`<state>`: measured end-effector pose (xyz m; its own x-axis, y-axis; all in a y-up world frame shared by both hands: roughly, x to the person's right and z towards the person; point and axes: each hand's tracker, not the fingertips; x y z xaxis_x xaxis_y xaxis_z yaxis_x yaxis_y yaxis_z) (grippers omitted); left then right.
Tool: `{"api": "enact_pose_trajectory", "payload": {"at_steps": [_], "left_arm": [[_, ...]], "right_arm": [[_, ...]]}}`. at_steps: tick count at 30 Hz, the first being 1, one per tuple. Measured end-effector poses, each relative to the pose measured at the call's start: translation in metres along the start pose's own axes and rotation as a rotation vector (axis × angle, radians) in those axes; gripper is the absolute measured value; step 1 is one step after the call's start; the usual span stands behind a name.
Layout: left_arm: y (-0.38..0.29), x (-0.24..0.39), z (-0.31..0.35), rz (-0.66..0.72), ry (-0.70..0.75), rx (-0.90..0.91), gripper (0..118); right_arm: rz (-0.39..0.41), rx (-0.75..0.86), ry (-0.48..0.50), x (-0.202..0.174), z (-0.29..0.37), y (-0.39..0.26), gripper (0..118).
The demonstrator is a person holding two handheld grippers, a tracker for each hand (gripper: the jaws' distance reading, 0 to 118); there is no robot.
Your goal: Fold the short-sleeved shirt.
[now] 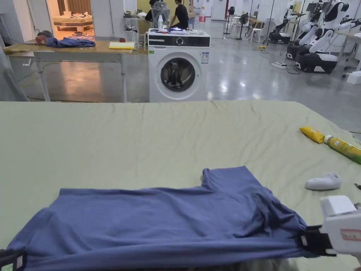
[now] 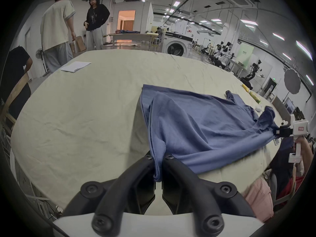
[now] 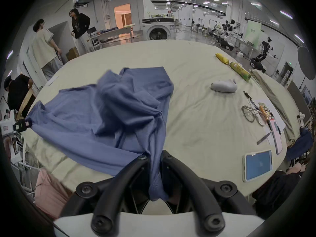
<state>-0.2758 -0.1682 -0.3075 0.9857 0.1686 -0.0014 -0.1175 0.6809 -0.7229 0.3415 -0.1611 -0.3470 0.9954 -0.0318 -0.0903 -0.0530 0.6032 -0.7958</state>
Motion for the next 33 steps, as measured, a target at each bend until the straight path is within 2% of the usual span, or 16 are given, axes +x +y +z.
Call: {"api": "enact_pose_trajectory", "payload": {"at_steps": [5, 8, 11, 12, 14, 15, 16, 17, 21, 24, 26, 27, 28, 29, 31, 33], "left_arm": [[-0.037, -0.011, 0.023, 0.01, -0.027, -0.098, 0], [-0.071, -0.017, 0.014, 0.05, -0.053, -0.152, 0], [-0.098, -0.029, -0.002, 0.125, -0.064, -0.167, 1], [-0.102, -0.031, -0.006, 0.115, -0.063, -0.167, 10], [-0.107, -0.031, -0.003, 0.061, -0.007, -0.138, 45], [-0.105, -0.029, 0.002, 0.033, 0.001, -0.091, 67], [-0.101, -0.027, 0.006, 0.006, 0.034, -0.055, 75], [-0.095, -0.025, 0.014, -0.013, 0.054, -0.011, 76], [-0.069, -0.01, 0.045, 0.022, 0.014, 0.232, 76], [-0.054, 0.012, 0.062, 0.05, -0.038, 0.415, 76], [-0.053, 0.029, 0.071, 0.014, -0.074, 0.554, 69], [-0.056, 0.038, 0.073, -0.007, -0.065, 0.625, 38], [-0.055, 0.049, 0.074, -0.048, -0.049, 0.687, 6], [-0.056, 0.058, 0.072, -0.07, -0.018, 0.72, 0], [-0.057, 0.069, 0.066, -0.069, 0.06, 0.767, 0], [-0.055, 0.068, 0.062, -0.032, 0.005, 0.804, 0]], "right_arm": [[-0.067, -0.062, 0.069, 0.004, 0.016, -0.045, 7], [-0.092, -0.116, 0.055, 0.009, -0.007, -0.08, 7], [-0.174, -0.131, 0.061, 0.016, -0.035, -0.105, 8], [-0.2, -0.106, 0.056, 0.017, -0.036, -0.108, 14], [-0.223, -0.051, 0.058, 0.02, -0.03, -0.107, 42], [-0.205, -0.043, 0.036, 0.018, -0.025, -0.105, 69], [-0.172, -0.032, -0.009, 0.015, -0.019, -0.101, 103], [-0.125, -0.011, -0.063, 0.012, -0.011, -0.097, 118], [-0.023, 0.194, -0.095, -0.014, 0.034, -0.073, 114], [-0.059, 0.424, -0.048, -0.048, 0.059, -0.066, 113], [-0.089, 0.637, 0.035, -0.06, 0.067, -0.072, 93], [-0.09, 0.725, 0.057, -0.069, 0.07, -0.074, 70], [-0.087, 0.816, 0.054, -0.08, 0.073, -0.076, 16], [-0.094, 0.884, 0.025, -0.091, 0.074, -0.076, 0], [-0.149, 0.958, -0.032, -0.102, 0.072, -0.076, 0], [-0.205, 0.955, 0.051, -0.106, 0.069, -0.069, 0]]}}
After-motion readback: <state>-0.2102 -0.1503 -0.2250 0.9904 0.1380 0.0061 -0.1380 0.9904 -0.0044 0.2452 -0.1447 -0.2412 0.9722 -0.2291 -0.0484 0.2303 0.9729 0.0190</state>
